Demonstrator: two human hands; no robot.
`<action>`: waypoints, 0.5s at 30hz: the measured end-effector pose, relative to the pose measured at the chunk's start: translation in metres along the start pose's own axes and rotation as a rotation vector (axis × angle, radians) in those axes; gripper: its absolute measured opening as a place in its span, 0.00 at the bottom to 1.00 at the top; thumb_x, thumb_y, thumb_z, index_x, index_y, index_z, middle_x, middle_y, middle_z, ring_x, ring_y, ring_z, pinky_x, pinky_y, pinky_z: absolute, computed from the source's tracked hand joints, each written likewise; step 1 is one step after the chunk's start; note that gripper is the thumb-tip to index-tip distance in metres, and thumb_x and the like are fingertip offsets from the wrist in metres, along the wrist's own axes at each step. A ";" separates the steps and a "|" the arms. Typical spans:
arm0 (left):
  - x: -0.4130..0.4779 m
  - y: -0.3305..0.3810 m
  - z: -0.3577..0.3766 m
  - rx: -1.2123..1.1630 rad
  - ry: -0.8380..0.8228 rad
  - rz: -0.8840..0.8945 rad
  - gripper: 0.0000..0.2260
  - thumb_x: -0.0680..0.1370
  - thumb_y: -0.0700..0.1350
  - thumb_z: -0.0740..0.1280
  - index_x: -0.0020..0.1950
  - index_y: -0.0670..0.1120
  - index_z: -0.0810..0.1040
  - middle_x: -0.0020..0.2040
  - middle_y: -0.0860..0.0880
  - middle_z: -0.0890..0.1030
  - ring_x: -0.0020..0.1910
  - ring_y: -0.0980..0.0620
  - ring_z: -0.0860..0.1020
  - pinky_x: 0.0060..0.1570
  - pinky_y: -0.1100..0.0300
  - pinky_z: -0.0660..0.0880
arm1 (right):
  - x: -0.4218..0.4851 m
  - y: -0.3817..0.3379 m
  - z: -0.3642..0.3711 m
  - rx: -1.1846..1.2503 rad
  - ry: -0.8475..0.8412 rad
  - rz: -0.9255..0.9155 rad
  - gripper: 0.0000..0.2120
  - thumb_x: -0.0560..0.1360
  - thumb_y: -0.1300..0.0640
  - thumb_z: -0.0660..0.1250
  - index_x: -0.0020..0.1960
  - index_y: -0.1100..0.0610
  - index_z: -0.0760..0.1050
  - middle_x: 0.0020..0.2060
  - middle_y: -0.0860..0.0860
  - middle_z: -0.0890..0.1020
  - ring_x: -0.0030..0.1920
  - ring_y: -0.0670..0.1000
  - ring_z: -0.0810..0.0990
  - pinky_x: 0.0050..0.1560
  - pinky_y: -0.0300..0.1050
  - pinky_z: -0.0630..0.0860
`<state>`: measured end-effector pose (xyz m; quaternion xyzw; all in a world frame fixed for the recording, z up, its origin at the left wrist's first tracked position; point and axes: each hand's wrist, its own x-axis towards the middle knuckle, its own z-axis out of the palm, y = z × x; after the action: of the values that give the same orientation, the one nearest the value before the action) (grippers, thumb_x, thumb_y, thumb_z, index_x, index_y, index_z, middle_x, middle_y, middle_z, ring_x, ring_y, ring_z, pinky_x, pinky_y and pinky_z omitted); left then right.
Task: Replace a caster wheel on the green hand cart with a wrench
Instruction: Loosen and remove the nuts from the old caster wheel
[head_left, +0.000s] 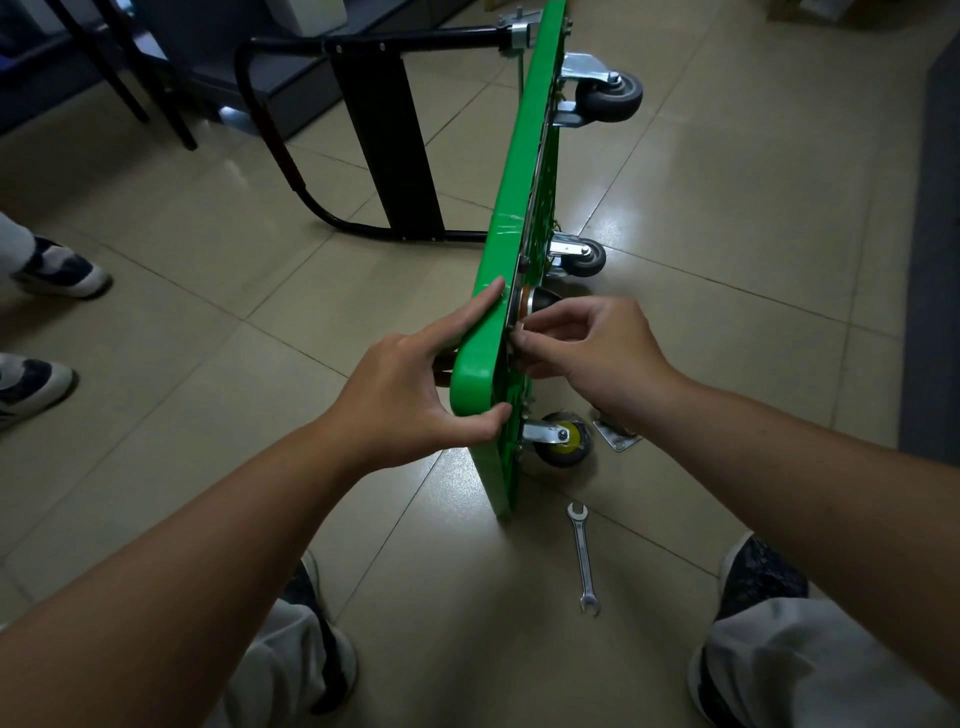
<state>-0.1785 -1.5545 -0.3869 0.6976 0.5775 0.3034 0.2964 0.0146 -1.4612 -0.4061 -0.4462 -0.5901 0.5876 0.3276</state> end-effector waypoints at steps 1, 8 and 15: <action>0.000 0.000 0.000 -0.002 0.000 0.000 0.46 0.68 0.59 0.76 0.81 0.64 0.56 0.72 0.52 0.76 0.62 0.56 0.81 0.59 0.52 0.82 | 0.000 0.001 0.000 -0.013 0.004 -0.015 0.09 0.72 0.64 0.77 0.51 0.63 0.83 0.41 0.58 0.87 0.42 0.55 0.87 0.46 0.49 0.84; 0.000 0.000 0.000 -0.003 0.002 -0.004 0.46 0.68 0.59 0.76 0.81 0.64 0.57 0.70 0.52 0.78 0.61 0.56 0.82 0.59 0.52 0.81 | -0.002 0.002 0.000 0.016 0.031 -0.065 0.05 0.74 0.60 0.75 0.49 0.60 0.84 0.40 0.56 0.87 0.42 0.56 0.87 0.50 0.55 0.84; 0.000 -0.001 0.000 -0.009 0.002 0.000 0.46 0.68 0.59 0.76 0.81 0.64 0.57 0.71 0.52 0.78 0.61 0.57 0.82 0.59 0.52 0.82 | -0.001 0.000 -0.001 0.048 0.030 -0.041 0.06 0.72 0.64 0.76 0.49 0.62 0.83 0.42 0.57 0.87 0.44 0.56 0.87 0.51 0.55 0.84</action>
<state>-0.1791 -1.5545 -0.3873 0.6958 0.5766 0.3066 0.2990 0.0158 -1.4614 -0.4060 -0.4347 -0.5799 0.5881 0.3590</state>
